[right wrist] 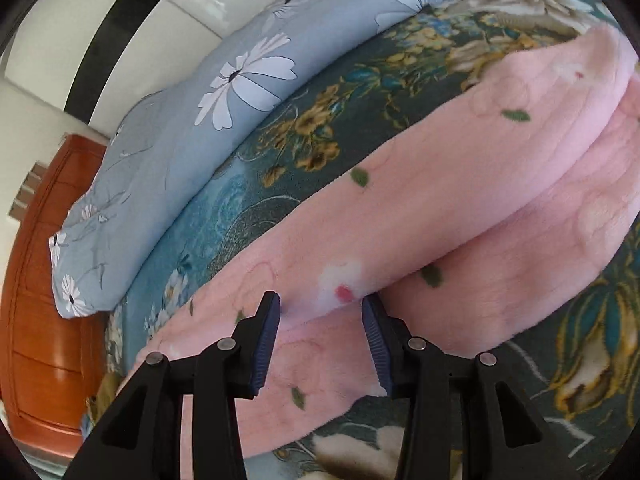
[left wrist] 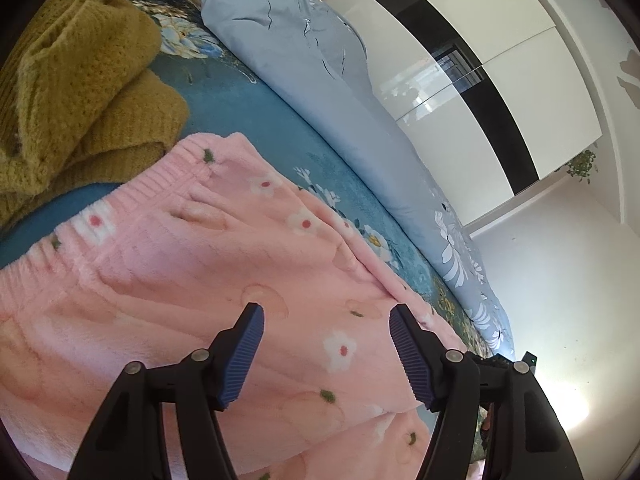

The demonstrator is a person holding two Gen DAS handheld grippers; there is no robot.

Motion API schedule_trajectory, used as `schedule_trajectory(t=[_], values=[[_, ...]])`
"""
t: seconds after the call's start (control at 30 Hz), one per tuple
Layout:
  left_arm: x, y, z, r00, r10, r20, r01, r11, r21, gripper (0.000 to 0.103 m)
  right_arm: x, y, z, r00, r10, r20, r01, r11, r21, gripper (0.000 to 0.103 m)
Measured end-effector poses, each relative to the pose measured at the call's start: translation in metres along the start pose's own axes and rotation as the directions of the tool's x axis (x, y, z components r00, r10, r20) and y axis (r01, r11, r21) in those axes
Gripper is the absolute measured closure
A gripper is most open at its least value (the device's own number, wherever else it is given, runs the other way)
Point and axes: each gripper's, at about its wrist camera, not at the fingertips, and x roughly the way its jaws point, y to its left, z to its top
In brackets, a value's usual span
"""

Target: Fold clothes

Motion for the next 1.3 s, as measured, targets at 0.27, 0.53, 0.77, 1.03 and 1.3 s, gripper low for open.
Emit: schedule_trajectory(t=[0.27, 0.53, 0.77, 1.03, 1.3], values=[[0.01, 0.0, -0.004, 0.998, 0.004, -0.058, -0.003, 1.0, 0.027, 0.033, 0.008, 0.084, 0.063, 0.982, -0.086, 0.17, 0.107, 0.988, -0.113, 0.097], [0.005, 0.01, 0.003, 0.998, 0.021, -0.062, -0.021, 1.0, 0.008, 0.033, 0.045, 0.085, 0.068, 0.984, -0.067, 0.164, 0.081, 0.993, -0.084, 0.066], [0.002, 0.015, 0.003, 0.998, 0.002, -0.068, -0.004, 1.0, -0.021, 0.032, -0.065, 0.02, 0.061, 0.915, -0.196, 0.353, 0.236, 0.969, -0.072, 0.064], [0.002, 0.016, 0.006, 0.999, 0.03, -0.042, -0.031, 0.999, -0.018, 0.032, -0.135, -0.139, 0.046, 0.883, -0.325, 0.337, 0.203, 0.914, 0.351, 0.064], [0.006, 0.019, 0.006, 0.997, 0.068, -0.03, -0.069, 0.998, -0.013, 0.032, -0.11, -0.142, 0.052, 0.901, -0.276, 0.334, 0.164, 0.931, 0.327, 0.075]])
